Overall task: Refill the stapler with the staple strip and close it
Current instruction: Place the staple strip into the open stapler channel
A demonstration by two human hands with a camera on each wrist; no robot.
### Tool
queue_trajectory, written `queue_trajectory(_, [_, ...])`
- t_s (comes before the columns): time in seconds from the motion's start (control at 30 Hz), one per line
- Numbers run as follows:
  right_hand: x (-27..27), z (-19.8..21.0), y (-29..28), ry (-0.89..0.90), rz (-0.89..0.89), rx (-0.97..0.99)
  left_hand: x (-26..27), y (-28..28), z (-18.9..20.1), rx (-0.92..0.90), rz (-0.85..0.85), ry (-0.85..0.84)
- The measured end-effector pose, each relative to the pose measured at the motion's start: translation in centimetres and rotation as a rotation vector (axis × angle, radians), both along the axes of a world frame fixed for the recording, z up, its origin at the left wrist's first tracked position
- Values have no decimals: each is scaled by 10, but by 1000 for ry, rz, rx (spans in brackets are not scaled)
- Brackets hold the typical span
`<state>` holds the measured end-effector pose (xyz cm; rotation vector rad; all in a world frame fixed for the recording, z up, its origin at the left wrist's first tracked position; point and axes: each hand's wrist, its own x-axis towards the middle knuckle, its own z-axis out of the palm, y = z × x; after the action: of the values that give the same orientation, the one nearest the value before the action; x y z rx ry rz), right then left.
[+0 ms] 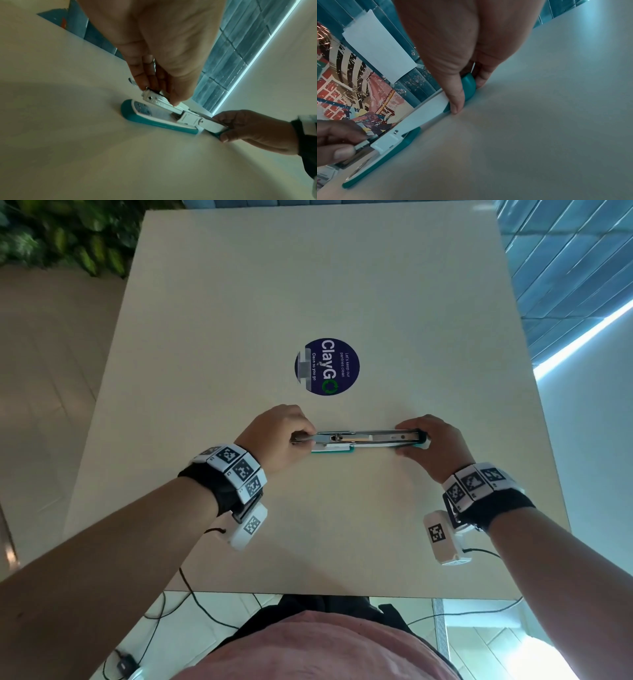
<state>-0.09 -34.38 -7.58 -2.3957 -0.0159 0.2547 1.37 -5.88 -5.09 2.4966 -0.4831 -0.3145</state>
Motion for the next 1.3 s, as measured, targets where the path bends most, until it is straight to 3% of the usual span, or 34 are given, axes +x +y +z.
queue_trajectory(0.67, [-1, 1, 0, 1, 9, -2, 2, 10, -4, -38, 26, 88])
queue_trajectory(0.97, [1, 5, 1, 35, 58, -110, -13, 23, -21, -82, 219, 86])
queue_trajectory(1.3, [0, 9, 3, 56, 51, -120, -11, 29, -27, -131, 228, 109])
